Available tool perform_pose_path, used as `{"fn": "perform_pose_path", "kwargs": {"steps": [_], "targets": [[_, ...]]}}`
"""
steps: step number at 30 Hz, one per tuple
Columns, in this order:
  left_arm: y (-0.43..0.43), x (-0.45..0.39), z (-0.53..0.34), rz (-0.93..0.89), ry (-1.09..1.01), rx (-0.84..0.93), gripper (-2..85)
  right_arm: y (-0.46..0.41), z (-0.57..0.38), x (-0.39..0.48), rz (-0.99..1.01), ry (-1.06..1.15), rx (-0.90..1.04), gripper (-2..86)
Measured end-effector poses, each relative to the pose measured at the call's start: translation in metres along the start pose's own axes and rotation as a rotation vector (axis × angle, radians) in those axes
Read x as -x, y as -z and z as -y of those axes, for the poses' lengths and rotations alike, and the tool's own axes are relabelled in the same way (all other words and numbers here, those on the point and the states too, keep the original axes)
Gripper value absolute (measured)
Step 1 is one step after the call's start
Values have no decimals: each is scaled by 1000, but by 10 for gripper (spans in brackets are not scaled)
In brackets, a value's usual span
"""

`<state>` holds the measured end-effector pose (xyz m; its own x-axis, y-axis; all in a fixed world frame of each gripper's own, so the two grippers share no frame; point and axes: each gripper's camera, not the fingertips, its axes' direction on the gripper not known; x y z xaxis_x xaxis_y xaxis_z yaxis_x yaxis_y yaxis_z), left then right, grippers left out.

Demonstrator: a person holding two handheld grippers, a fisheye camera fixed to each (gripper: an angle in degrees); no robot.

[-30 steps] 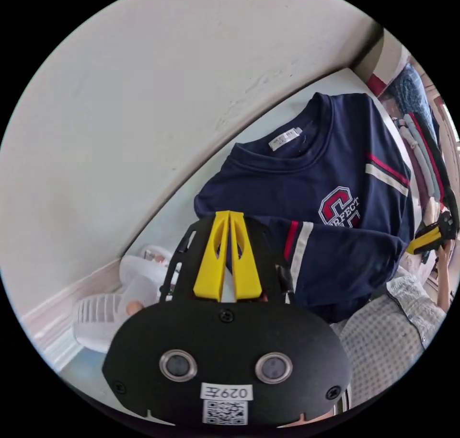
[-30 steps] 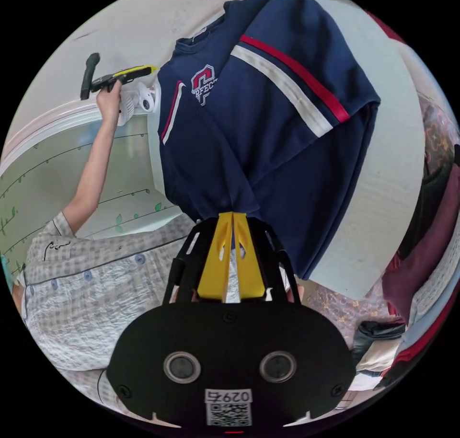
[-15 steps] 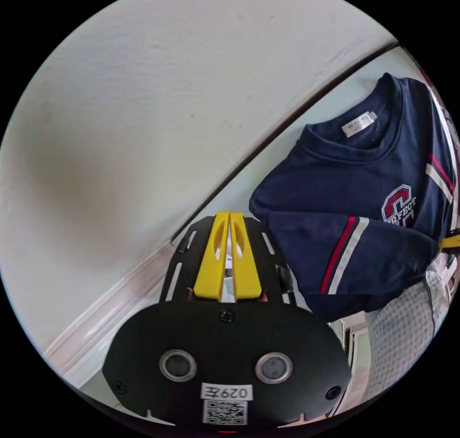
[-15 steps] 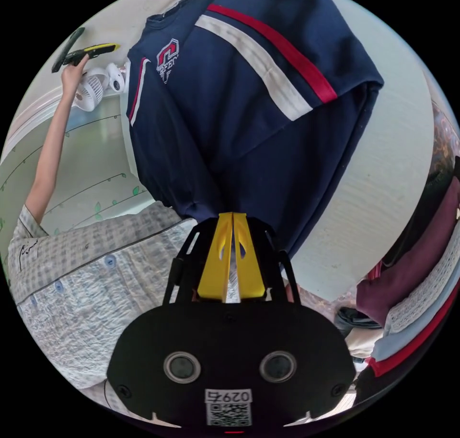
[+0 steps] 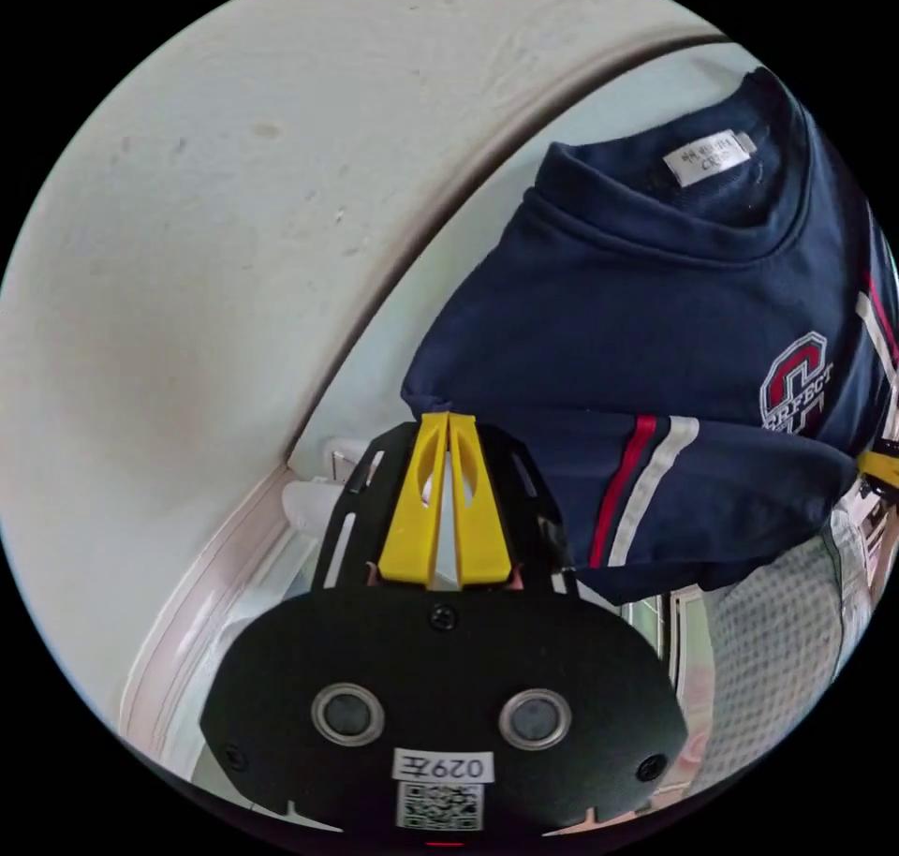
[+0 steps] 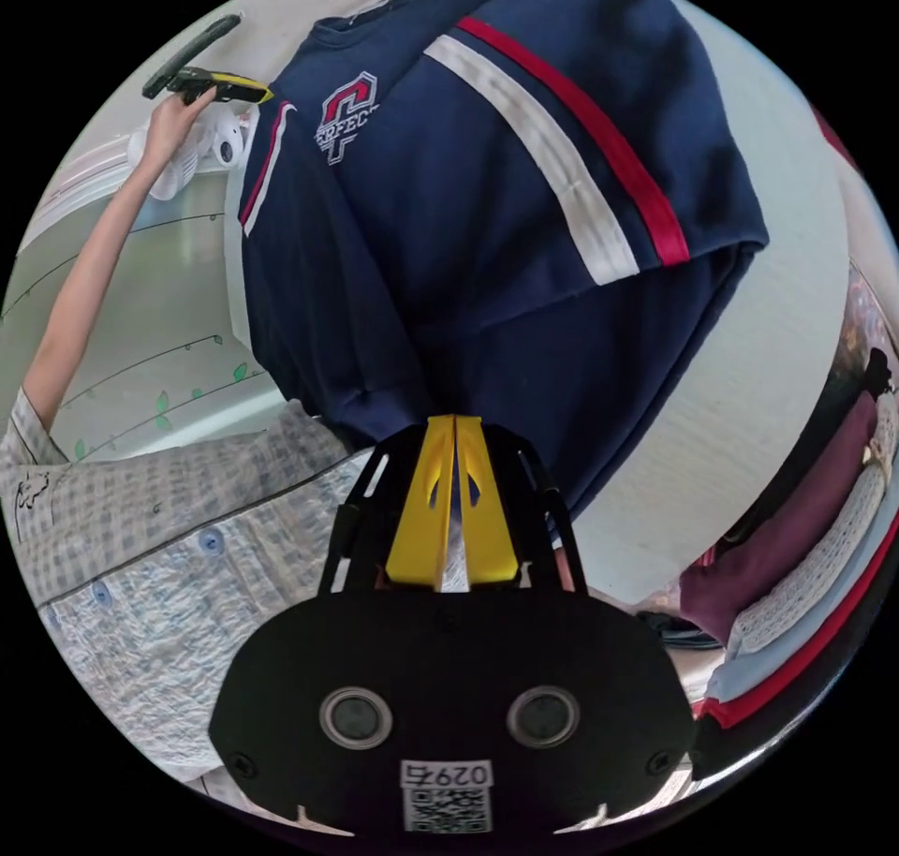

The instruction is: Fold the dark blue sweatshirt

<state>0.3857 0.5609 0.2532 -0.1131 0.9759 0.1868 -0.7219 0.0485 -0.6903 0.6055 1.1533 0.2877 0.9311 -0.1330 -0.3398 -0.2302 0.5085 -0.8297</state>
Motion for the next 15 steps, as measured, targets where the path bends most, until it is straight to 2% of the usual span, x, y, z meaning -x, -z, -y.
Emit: {"fn": "perform_pose_path", "kwargs": {"steps": [4, 8, 11, 13, 15], "targets": [[24, 11, -32, -53, 22, -184, -10, 0, -7, -1, 32, -23, -29, -5], [21, 0, -65, -121, 8, -255, -10, 3, -14, 10, 8, -19, -65, -5], [2, -21, -102, -296, 2, -306, -10, 7, -20, 25, -36, 2, -98, -5], [-21, -45, -133, -478, -12, -325, -10, 9, -26, 37, -106, 7, -133, -5], [-41, -60, -151, -537, 13, -314, -10, 11, -27, 45, -156, 9, -167, -5]]}}
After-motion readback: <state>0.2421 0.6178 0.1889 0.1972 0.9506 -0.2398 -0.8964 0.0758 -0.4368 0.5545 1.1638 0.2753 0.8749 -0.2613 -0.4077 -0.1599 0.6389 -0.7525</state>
